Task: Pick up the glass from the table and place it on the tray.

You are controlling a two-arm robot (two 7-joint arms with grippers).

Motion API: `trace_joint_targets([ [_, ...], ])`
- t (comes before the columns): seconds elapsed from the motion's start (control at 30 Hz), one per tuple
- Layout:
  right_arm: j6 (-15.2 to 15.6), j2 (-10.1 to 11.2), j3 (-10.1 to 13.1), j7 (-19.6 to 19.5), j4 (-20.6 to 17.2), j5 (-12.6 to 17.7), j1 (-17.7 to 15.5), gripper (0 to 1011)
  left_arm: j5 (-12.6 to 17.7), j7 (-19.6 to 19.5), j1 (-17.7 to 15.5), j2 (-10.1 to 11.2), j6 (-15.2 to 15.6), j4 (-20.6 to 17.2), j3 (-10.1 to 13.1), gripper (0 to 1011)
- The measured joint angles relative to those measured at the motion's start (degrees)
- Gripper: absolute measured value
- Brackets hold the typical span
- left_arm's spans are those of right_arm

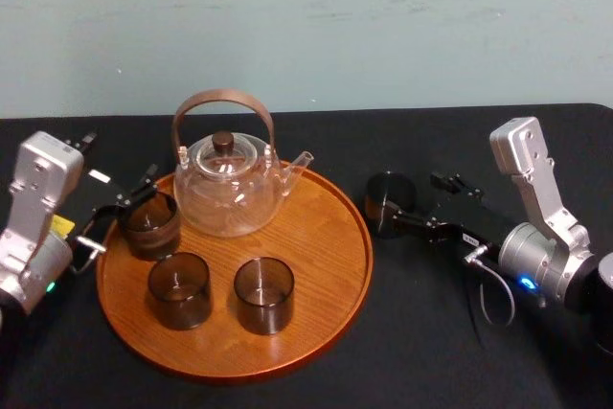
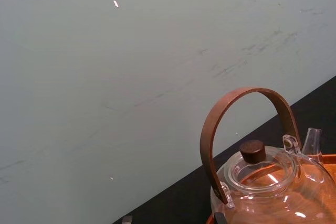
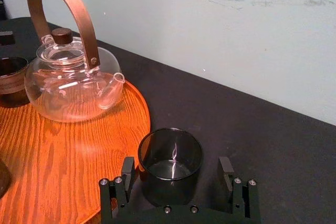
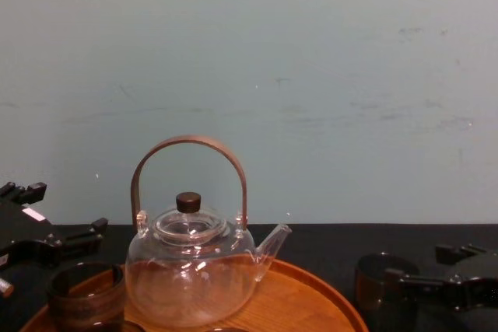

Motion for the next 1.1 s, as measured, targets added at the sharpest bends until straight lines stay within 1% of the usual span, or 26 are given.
trace_joint_targets([
  [0.4, 0.4, -0.5, -0.3, 0.4, 2.1, 0.5, 1.3, 1002, 0.0, 0.0, 0.0, 0.0, 0.0, 0.0, 0.0, 1001],
  [0.8, 0.4, -1.2, -1.5, 1.3, 4.6, 0.5, 3.3, 1002, 0.0, 0.0, 0.0, 0.0, 0.0, 0.0, 0.0, 1001],
  [1.1, -0.2, -2.0, -2.3, 1.7, 6.8, 0.3, 4.9, 1002, 0.0, 0.0, 0.0, 0.0, 0.0, 0.0, 0.0, 1001],
])
